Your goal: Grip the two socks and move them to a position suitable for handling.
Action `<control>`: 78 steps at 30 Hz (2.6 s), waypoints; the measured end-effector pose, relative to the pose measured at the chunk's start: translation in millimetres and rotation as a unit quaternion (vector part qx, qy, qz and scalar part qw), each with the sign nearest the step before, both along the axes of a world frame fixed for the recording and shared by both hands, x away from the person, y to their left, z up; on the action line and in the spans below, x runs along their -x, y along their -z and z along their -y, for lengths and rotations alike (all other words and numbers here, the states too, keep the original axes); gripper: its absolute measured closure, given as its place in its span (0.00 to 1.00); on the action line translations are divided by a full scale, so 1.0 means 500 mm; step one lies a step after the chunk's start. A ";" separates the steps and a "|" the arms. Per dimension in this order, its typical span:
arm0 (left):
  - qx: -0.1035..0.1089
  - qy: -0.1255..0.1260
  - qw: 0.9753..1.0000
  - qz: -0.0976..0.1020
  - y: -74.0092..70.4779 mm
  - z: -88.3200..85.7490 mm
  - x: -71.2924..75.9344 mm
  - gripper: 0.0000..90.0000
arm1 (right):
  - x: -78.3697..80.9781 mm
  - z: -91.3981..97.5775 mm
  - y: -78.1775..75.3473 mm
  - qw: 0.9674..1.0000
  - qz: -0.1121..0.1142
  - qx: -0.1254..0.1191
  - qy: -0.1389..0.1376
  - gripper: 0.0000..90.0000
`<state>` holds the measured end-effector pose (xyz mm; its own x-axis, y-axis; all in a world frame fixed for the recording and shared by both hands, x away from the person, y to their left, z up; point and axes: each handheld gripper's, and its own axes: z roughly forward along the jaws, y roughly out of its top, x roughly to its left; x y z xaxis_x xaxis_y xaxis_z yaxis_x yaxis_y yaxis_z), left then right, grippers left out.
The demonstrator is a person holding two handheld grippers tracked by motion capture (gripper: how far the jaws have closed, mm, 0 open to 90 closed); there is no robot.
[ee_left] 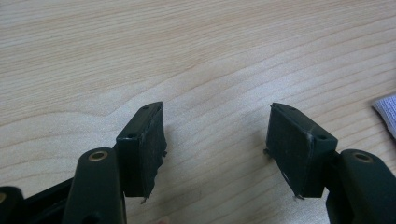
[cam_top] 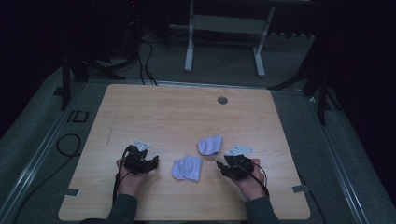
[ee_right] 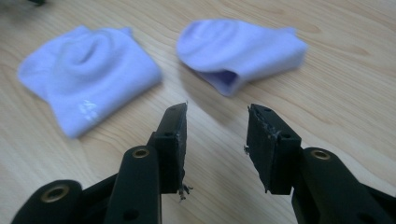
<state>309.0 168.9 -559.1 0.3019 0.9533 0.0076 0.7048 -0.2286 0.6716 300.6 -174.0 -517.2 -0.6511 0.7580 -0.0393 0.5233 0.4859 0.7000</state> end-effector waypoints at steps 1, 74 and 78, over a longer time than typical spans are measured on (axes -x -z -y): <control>0.000 0.000 1.000 0.000 0.000 0.000 0.000 0.42 | 0.000 -0.006 -0.002 1.000 0.000 0.001 -0.005 0.64; 0.046 0.132 0.990 -0.006 -0.008 0.094 0.043 0.99 | -0.040 -0.252 0.058 0.984 -0.072 0.038 -0.160 0.97; 0.067 0.142 0.988 -0.010 -0.004 0.102 0.044 0.99 | -0.039 -0.250 0.059 0.984 -0.070 0.035 -0.162 0.97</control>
